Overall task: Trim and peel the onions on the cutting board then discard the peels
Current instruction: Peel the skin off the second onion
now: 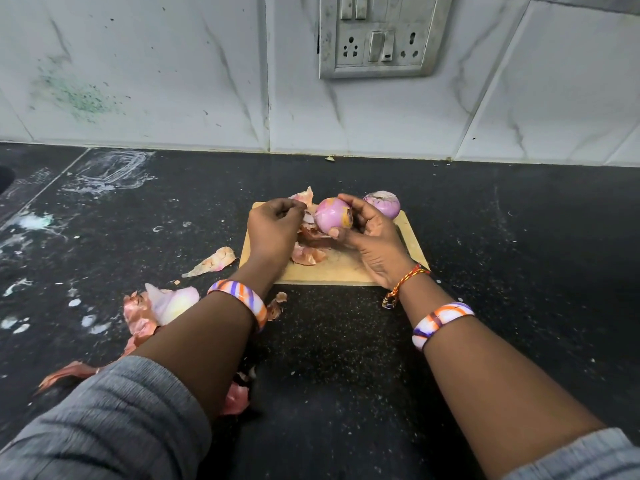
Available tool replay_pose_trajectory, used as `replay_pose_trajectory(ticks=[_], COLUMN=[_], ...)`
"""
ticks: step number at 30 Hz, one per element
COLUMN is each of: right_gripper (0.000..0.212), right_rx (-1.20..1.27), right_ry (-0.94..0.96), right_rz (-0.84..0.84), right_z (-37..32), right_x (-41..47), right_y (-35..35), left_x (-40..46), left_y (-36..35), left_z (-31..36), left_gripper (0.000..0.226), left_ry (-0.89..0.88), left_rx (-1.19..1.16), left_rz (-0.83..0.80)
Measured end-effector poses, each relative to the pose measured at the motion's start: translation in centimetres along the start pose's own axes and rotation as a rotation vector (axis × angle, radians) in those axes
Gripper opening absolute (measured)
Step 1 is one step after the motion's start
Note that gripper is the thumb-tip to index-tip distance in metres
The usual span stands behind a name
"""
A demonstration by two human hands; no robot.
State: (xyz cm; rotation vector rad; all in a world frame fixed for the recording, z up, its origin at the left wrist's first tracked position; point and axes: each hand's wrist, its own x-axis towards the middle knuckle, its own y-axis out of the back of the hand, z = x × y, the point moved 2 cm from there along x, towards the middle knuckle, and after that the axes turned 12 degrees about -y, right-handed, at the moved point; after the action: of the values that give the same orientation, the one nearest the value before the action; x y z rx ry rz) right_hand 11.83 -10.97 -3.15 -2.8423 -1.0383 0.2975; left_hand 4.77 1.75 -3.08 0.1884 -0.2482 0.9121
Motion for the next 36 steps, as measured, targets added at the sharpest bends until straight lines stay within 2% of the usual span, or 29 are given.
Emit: replay_pose_trajectory(ticks=[3, 5, 7, 8, 13, 16, 20, 26, 32, 36], right_gripper=[0.058, 0.06, 0.062, 0.063, 0.066, 0.061, 0.058, 0.055, 0.057, 0.058], right_rx=[0.003, -0.028, -0.098, -0.134, -0.332, -0.417, -0.449, -0.481, -0.472, -0.457], right_ry=[-0.001, -0.005, 0.002, 0.006, 0.054, 0.112, 0.13, 0.126, 0.111, 0.113], right_rz=[0.0, 0.01, 0.026, 0.038, 0.147, 0.203, 0.234, 0.259, 0.248, 0.236], right_z=[0.1, 0.1, 0.1, 0.1, 0.4, 0.5, 0.4, 0.6, 0.6, 0.5], right_x=[0.1, 0.0, 0.0, -0.1, -0.1, 0.0, -0.1, 0.2, 0.1, 0.1], right_y=[-0.1, -0.1, -0.2, -0.3, -0.7, -1.0, -1.2, -1.2, -1.0, -1.0], left_x=[0.0, -0.3, -0.5, -0.6, -0.3, -0.5, -0.8, -1.1, -0.9, -0.9], left_y=[0.0, -0.3, -0.5, -0.5, -0.4, -0.3, -0.3, -0.4, -0.2, -0.2], left_z=[0.1, 0.4, 0.2, 0.2, 0.0, 0.4, 1.0, 1.1, 1.1, 1.1], left_gripper=[0.018, 0.016, 0.039, 0.042, 0.022, 0.024, 0.037, 0.023, 0.025, 0.029], left_ry=[0.036, 0.036, 0.002, -0.021, -0.083, -0.126, -0.253, -0.334, -0.317, -0.247], left_rx=[-0.139, -0.113, -0.053, -0.02, 0.084, 0.139, 0.276, 0.417, 0.418, 0.296], left_rz=[-0.045, -0.138, -0.232, -0.258, -0.197, -0.215, -0.248, -0.286, -0.266, -0.245])
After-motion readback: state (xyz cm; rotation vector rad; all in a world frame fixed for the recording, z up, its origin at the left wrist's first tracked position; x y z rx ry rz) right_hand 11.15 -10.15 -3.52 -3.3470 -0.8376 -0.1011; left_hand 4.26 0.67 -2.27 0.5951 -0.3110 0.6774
